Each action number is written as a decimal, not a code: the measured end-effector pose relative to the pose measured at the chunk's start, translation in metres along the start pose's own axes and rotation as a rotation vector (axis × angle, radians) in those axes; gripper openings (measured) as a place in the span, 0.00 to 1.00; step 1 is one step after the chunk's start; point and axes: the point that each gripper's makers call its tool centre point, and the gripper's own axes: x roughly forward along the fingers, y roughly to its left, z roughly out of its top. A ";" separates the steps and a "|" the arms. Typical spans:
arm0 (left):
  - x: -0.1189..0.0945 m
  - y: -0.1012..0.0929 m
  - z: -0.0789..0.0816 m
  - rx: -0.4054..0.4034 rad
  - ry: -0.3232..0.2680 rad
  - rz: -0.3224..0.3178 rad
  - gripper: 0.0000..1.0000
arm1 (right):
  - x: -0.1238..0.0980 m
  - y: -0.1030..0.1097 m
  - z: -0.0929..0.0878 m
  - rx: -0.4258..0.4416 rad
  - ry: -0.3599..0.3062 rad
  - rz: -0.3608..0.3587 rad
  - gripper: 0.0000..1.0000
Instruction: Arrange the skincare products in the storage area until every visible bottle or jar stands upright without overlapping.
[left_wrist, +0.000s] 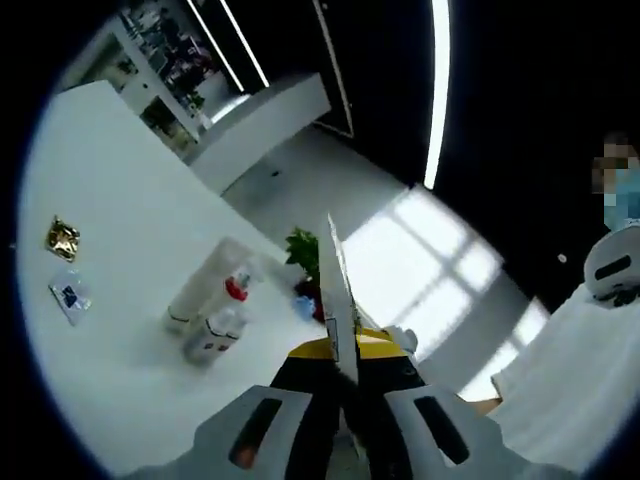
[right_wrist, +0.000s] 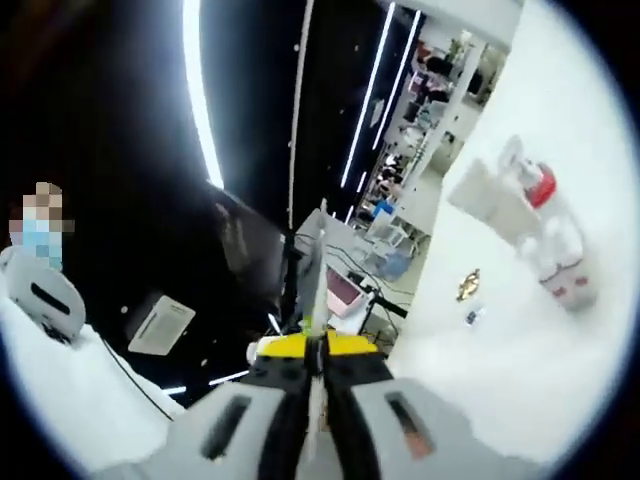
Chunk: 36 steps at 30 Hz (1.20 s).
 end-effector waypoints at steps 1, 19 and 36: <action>0.000 0.001 0.000 -0.006 -0.007 -0.001 0.02 | 0.000 -0.001 0.000 -0.018 -0.001 -0.004 0.02; -0.018 0.019 -0.029 -0.078 0.006 0.059 0.00 | -0.001 -0.030 -0.003 -0.127 -0.002 -0.147 0.03; -0.025 0.063 -0.021 -0.122 -0.069 0.182 0.00 | 0.014 -0.055 -0.017 -0.366 0.152 -0.263 0.46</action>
